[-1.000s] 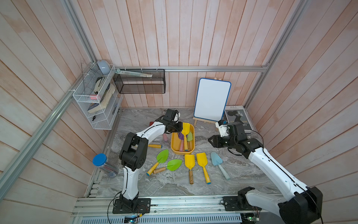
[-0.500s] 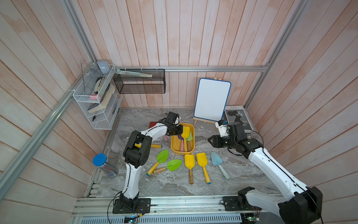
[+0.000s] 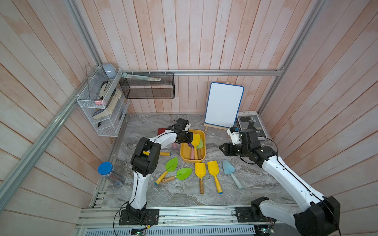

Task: Put the shovel into the storage box
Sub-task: Place the shovel in the storage box.

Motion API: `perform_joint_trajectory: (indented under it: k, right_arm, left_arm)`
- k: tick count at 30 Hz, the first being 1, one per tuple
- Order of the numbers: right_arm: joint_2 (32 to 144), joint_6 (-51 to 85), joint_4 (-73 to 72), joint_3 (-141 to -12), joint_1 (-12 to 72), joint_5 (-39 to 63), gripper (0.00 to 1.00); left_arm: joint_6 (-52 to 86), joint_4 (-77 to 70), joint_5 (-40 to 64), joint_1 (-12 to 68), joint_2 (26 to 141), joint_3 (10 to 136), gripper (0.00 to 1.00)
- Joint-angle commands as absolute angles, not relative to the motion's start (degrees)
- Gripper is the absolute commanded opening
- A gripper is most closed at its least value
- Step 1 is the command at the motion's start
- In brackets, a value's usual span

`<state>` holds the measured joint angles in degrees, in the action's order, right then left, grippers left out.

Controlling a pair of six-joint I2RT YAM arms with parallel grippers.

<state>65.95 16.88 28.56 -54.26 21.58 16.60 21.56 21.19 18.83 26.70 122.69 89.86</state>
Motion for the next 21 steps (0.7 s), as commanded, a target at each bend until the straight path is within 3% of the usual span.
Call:
perform_joint_trajectory:
  k: [1, 5, 13, 21]
  right_arm:
    - [65.83, 16.49, 27.91, -53.85, 21.14, 17.36, 0.47]
    - [65.75, 16.54, 27.86, -53.70, 21.11, 17.09, 0.47]
    - [65.40, 16.60, 27.94, -53.40, 20.96, 16.96, 0.47]
    - [65.37, 16.34, 27.95, -53.44, 20.66, 17.21, 0.48]
  left_arm:
    - [20.92, 20.60, 18.11, 27.33, 125.46, 89.59, 0.13]
    - [20.92, 21.07, 17.99, 27.53, 125.46, 90.08, 0.27]
    - [20.77, 23.74, 16.92, 28.37, 125.70, 92.83, 0.38]
    - [21.64, 30.33, 12.08, 29.84, 125.41, 97.97, 0.57]
